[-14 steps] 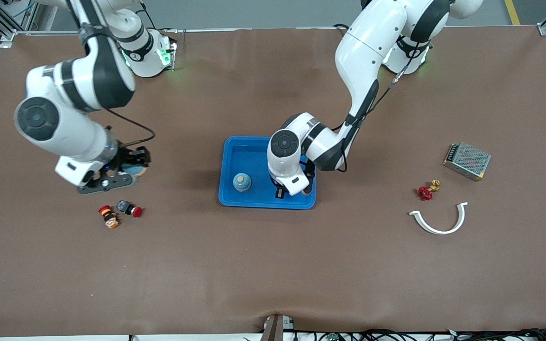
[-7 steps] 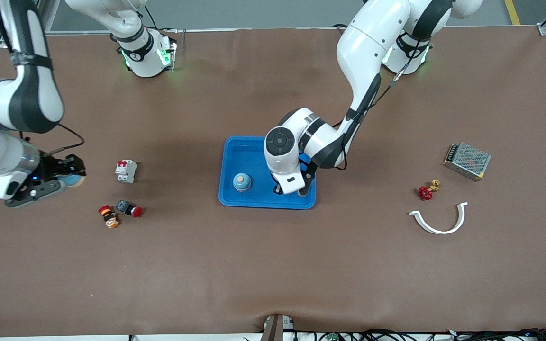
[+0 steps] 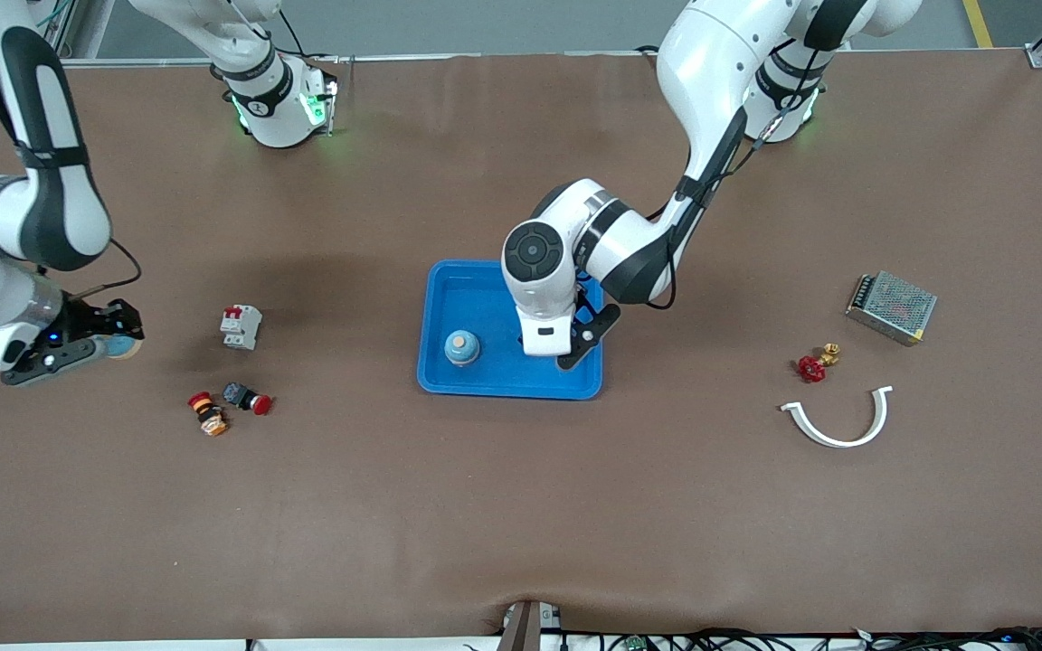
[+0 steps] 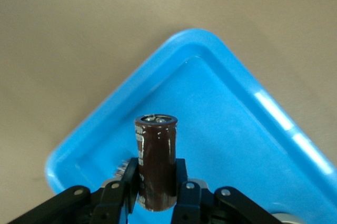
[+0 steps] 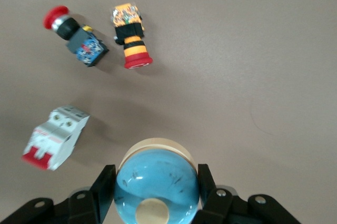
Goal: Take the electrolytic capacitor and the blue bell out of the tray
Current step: 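Carry the bell with the right gripper while the left gripper lifts the capacitor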
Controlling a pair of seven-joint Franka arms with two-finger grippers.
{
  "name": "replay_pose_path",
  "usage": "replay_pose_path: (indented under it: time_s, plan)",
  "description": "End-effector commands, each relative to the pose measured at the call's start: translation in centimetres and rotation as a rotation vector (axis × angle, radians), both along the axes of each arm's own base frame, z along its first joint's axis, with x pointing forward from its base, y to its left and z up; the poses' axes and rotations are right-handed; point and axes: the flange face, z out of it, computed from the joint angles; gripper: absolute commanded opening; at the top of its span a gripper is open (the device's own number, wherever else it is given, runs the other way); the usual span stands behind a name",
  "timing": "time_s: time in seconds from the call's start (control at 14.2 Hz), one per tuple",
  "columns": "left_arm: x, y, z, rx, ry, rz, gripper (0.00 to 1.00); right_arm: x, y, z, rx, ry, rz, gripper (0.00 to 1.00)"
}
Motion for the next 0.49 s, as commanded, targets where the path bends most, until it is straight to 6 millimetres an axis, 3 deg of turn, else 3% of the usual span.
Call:
replay_pose_path:
  time_s: [0.0,0.42]
  plan:
    - [-1.1,2.0,0.8,0.061,0.021,-0.094,0.0,-2.3,-0.2,-2.3,-0.01,-0.04,0.01,0.39]
    - [-4.3,6.5,2.1,0.069,0.024,-0.262,0.0,-3.4,-0.9,-5.4,-0.008,-0.012,0.011,0.4]
